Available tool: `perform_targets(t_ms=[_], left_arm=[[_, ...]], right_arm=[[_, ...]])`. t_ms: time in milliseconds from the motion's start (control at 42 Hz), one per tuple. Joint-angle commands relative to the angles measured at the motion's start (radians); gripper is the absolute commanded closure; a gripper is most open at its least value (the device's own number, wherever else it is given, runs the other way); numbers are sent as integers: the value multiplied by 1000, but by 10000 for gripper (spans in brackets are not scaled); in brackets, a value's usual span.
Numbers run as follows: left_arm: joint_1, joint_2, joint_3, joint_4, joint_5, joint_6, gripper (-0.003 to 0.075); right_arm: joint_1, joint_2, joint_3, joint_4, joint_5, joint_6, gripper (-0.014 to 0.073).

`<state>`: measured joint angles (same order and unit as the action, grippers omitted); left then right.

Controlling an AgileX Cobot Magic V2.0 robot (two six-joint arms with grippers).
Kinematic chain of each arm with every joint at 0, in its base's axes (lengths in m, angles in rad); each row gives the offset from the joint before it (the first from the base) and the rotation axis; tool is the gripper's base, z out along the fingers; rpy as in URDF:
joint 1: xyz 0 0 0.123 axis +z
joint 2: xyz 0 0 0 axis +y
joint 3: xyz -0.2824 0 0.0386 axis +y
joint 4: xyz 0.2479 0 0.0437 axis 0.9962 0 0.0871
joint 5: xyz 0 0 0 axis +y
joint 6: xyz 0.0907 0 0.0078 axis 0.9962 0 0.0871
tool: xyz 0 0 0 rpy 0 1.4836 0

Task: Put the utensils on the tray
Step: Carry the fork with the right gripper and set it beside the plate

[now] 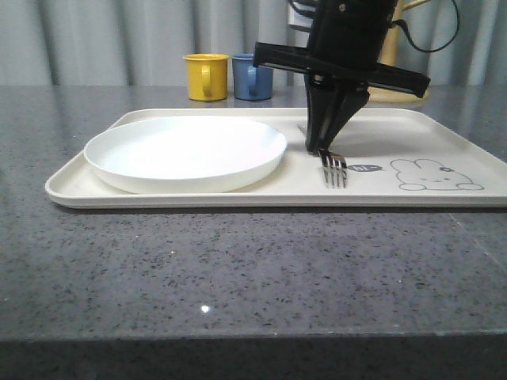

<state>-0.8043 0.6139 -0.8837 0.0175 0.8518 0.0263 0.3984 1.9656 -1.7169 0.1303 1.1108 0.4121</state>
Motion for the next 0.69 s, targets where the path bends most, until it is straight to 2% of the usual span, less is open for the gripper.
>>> perform_targets(t_ms=[0, 190, 262, 405, 548, 667], left_arm=[[-8, 3, -26, -3, -73, -10, 311], [-8, 3, -26, -3, -73, -10, 311], [-8, 3, -26, -3, -73, -10, 311], [-8, 3, -26, -3, -73, -10, 311], [-8, 3, -26, -3, -73, -10, 311], [-8, 3, -26, -3, -73, -10, 311]], right_arm=[[-1, -49, -29, 10, -26, 3, 557], [-1, -58, -31, 2, -28, -3, 279], [-1, -72, -31, 0, -28, -32, 232], [-1, -125, -29, -24, -10, -126, 229], [-1, -197, -13, -150, 74, -163, 229], [-26, -275, 67, -236, 91, -163, 229]])
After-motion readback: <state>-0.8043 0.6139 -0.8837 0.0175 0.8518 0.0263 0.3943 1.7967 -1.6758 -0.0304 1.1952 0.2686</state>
